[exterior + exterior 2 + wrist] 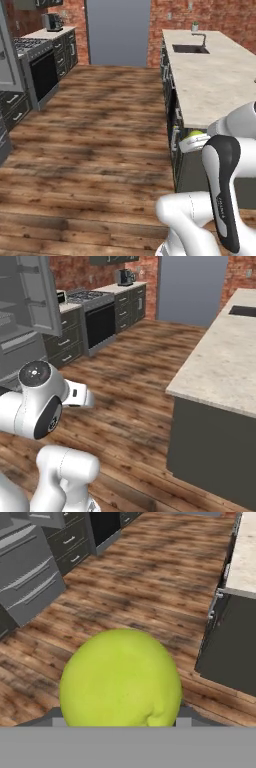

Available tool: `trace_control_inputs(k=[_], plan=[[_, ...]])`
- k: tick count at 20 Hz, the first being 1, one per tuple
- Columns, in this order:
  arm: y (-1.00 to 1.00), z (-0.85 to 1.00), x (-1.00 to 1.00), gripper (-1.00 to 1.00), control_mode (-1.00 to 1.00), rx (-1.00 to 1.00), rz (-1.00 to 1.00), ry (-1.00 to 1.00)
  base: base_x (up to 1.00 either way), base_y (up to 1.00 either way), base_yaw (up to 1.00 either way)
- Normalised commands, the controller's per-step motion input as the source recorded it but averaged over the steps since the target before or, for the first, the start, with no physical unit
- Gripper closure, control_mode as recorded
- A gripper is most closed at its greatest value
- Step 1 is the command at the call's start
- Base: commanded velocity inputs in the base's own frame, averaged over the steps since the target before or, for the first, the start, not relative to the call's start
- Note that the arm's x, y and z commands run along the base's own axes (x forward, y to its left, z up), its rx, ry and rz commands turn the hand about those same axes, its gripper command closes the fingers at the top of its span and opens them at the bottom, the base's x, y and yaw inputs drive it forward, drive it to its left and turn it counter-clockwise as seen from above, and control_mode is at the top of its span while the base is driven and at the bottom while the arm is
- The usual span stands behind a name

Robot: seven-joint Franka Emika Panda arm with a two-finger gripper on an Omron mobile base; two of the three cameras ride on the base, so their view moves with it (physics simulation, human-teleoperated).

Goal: Retrieve the mango and pear from the fridge and place them into the bowl on the dining table.

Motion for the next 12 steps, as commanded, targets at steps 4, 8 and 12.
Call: trace_control_inputs(k=[4,8,12], plan=[[0.0,0.0,0.0,1.0,1.0,0.0,0.0,0.0,-0.18,-0.91,-0.21],[0.0,0.0,0.0,1.0,1.0,0.0,0.0,0.0,-0.2,-0.95,-0.2],[0.0,0.0,0.0,1.0,1.0,0.0,0.0,0.0,-0.19,-0.96,-0.24]])
